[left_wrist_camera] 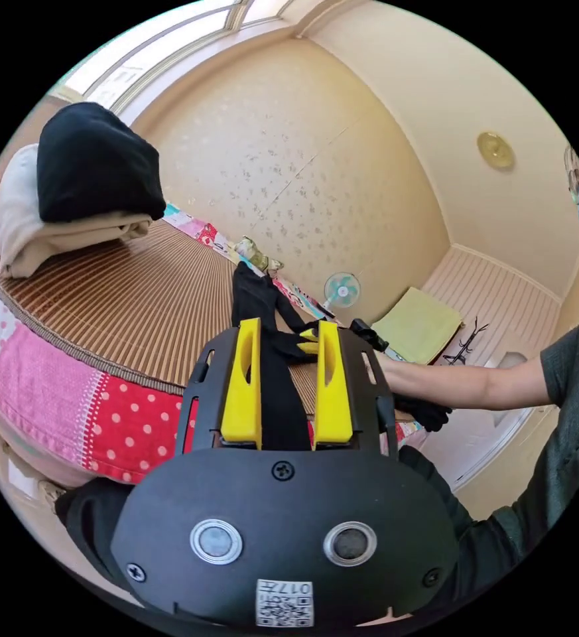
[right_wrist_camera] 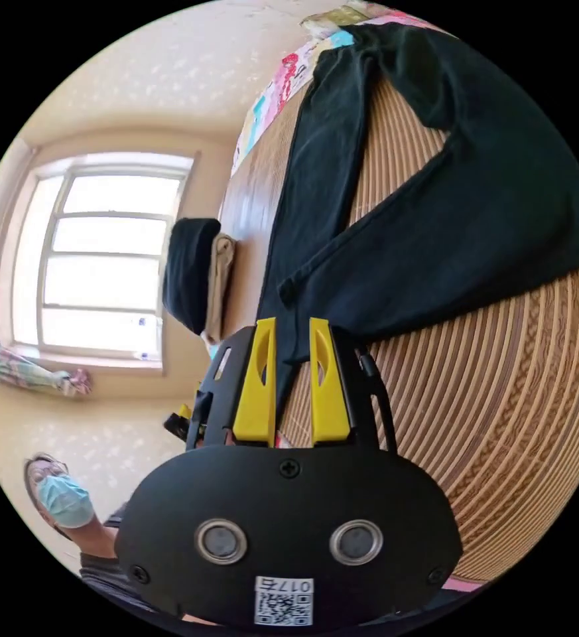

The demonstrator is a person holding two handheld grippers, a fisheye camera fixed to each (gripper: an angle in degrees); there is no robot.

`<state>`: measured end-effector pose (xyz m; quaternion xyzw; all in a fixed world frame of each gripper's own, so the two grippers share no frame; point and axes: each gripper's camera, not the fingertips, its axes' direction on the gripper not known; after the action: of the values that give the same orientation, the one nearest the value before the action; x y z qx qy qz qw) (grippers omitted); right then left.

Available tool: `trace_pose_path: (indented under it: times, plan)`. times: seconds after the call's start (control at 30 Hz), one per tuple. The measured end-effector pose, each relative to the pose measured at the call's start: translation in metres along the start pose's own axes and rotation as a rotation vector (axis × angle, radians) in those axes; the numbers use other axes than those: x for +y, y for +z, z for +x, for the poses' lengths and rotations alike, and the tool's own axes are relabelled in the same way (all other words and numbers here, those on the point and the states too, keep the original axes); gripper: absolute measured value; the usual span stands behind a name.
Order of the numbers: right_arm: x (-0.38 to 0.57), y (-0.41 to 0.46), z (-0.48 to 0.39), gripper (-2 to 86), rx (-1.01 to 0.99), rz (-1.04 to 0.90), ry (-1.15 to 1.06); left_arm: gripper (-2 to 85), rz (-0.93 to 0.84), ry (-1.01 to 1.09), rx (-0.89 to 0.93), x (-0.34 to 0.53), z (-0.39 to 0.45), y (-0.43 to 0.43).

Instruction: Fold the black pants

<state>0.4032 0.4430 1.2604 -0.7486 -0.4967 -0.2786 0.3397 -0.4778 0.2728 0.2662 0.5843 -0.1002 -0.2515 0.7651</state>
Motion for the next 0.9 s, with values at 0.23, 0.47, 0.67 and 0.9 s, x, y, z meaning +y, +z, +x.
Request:
trace_pose_path:
  times: [0.23,0.47,0.67,0.9]
  plan:
    - [0.019,0.114,-0.06,0.9,0.224,-0.51,-0.232,11.4,-0.168,0.162,-0.033,-0.005,0.043,0.06]
    - [0.169,0.137,-0.066,0.3,0.118,-0.781,-0.277,11.4,-0.207,0.162,-0.012,-0.006,0.052,0.087]
    - [0.262,0.104,-0.059,0.5,0.271,-0.805,-0.275,11.6,-0.248,0.177,-0.077,-0.008,0.064,0.1]
    - [0.303,-0.005,-0.077,0.7,-0.014,-0.284,-0.248,13.4,-0.409,0.285,0.023,-0.015,0.088,0.134]
